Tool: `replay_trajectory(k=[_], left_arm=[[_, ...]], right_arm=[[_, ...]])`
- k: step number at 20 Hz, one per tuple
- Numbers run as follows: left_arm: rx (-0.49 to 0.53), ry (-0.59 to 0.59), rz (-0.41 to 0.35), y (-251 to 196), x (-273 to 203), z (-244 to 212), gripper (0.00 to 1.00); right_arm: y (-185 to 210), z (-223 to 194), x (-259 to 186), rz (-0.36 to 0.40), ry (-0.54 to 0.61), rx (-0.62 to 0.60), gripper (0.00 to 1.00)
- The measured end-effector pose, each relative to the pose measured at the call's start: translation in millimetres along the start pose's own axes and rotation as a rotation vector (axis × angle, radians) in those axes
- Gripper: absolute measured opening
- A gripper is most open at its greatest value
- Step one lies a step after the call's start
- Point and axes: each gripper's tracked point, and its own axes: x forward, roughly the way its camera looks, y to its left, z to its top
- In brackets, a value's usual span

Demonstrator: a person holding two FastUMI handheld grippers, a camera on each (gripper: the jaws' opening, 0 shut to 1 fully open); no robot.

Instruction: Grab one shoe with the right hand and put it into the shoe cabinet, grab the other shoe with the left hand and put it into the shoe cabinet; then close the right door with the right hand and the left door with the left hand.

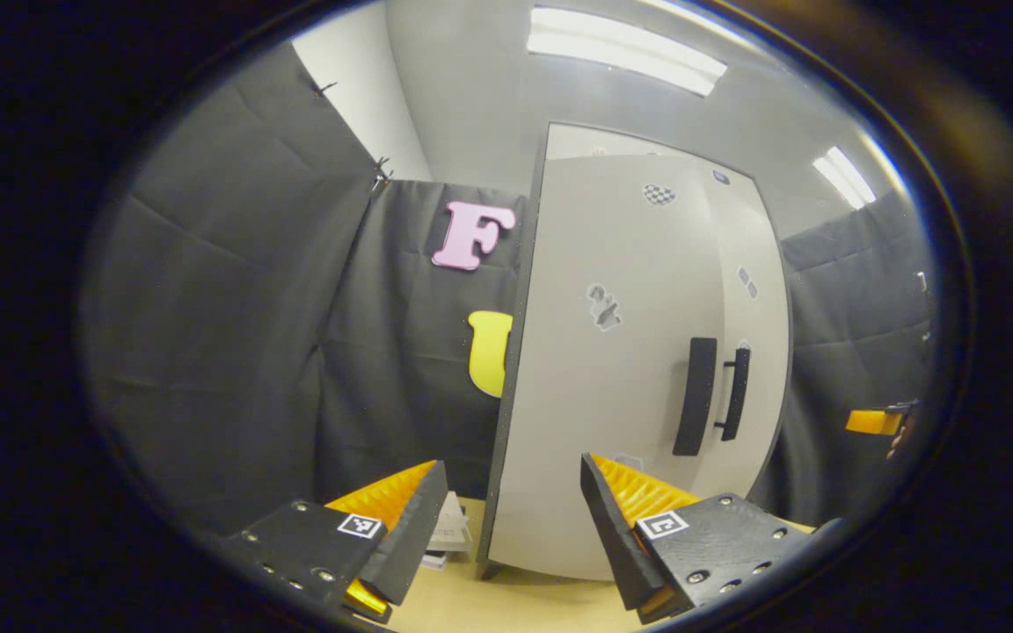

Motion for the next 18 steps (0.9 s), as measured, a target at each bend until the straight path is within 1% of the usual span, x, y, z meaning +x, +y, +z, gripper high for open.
replay_trajectory(k=[3,6,7,9,10,11,13,14,15,18], left_arm=[[-0.011,0.046,0.016,-0.9,-4.8,-24.0,0.88],[0.000,0.060,-0.011,-9.0,-4.1,-26.7,0.88],[0.008,0.055,-0.020,-10.9,-1.7,-23.6,0.92],[0.041,0.045,-0.032,-14.0,4.1,-17.6,0.85],[0.055,0.039,-0.036,-15.4,6.4,-14.5,0.91],[0.060,0.033,-0.049,-17.8,10.1,-13.4,0.85],[0.064,0.061,-0.073,-24.7,17.2,-25.4,0.92],[0.064,0.084,-0.081,-27.2,18.0,-34.0,0.86],[0.066,0.102,-0.090,-30.6,16.9,-41.4,0.92],[0.098,0.140,-0.104,-36.5,15.2,-59.7,0.92]], right_arm=[[2.9,-5.1,-0.6,0.007,0.014,-0.020,0.98],[1.6,-11.0,1.2,0.000,0.027,-0.033,0.98],[2.5,-11.5,3.6,0.000,0.032,-0.025,0.98],[5.1,-10.7,6.8,0.004,0.036,-0.002,0.98],[6.7,-9.2,8.3,0.005,0.033,0.006,0.98],[8.3,-8.1,10.0,0.006,0.029,0.007,0.98],[11.4,-10.7,10.8,0.011,0.033,-0.005,0.98],[13.2,-14.8,10.7,0.016,0.043,-0.014,0.98],[14.9,-18.9,9.9,0.019,0.054,-0.019,0.98],[18.2,-28.7,7.5,0.023,0.077,-0.015,0.98]])
